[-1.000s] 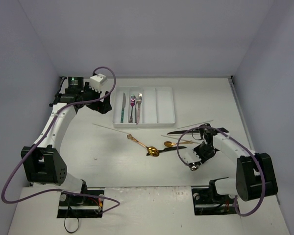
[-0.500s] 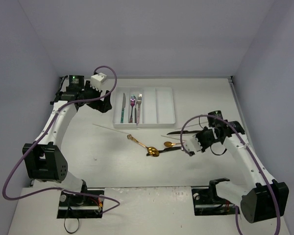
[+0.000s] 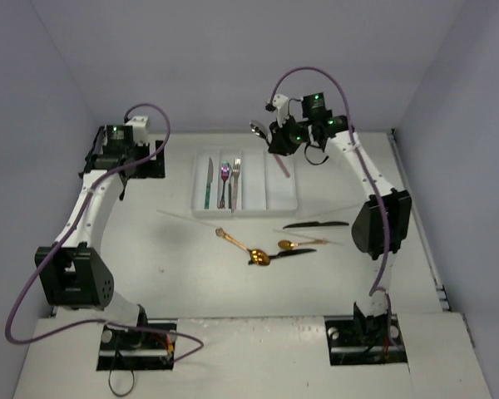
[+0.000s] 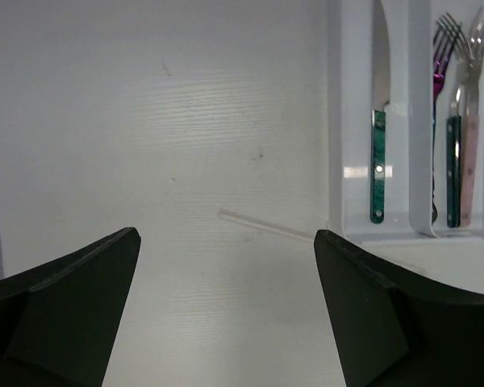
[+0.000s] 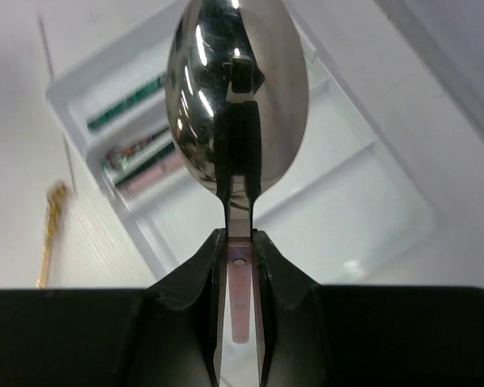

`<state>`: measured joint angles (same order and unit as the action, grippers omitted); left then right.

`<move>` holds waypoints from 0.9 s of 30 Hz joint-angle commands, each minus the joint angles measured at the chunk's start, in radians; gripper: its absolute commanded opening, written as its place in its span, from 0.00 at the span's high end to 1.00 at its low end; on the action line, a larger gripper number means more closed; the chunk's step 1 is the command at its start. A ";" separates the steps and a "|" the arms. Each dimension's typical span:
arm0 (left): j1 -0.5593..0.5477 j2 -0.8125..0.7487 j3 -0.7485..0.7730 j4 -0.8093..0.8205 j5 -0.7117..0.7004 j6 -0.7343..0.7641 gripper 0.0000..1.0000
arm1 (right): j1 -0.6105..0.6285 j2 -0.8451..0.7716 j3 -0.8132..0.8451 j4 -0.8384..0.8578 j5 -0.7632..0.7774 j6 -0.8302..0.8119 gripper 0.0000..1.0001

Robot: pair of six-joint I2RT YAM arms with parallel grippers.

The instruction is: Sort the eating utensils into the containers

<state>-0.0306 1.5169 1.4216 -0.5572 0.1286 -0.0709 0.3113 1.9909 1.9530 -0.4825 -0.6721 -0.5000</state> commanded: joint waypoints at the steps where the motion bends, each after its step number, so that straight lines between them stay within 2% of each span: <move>1: 0.075 -0.057 0.020 -0.013 -0.119 -0.104 0.12 | 0.022 0.203 0.218 0.152 0.114 0.731 1.00; 4: 0.103 -0.085 0.003 -0.023 -0.109 -0.102 0.12 | 0.061 0.250 0.257 0.208 0.241 0.761 1.00; 9: 0.117 -0.121 -0.046 -0.021 -0.132 -0.086 0.12 | 0.106 0.296 0.264 0.235 0.299 0.808 1.00; 20: 0.123 -0.124 -0.080 -0.020 -0.147 -0.104 0.12 | 0.112 0.316 0.104 0.251 0.344 0.932 1.00; 27: 0.123 -0.113 -0.075 -0.013 -0.151 -0.094 0.12 | 0.109 0.300 0.046 0.251 0.347 0.910 1.00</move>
<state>0.0856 1.4277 1.3285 -0.6012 -0.0023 -0.1539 0.4236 2.3535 1.9894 -0.2778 -0.3376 0.4007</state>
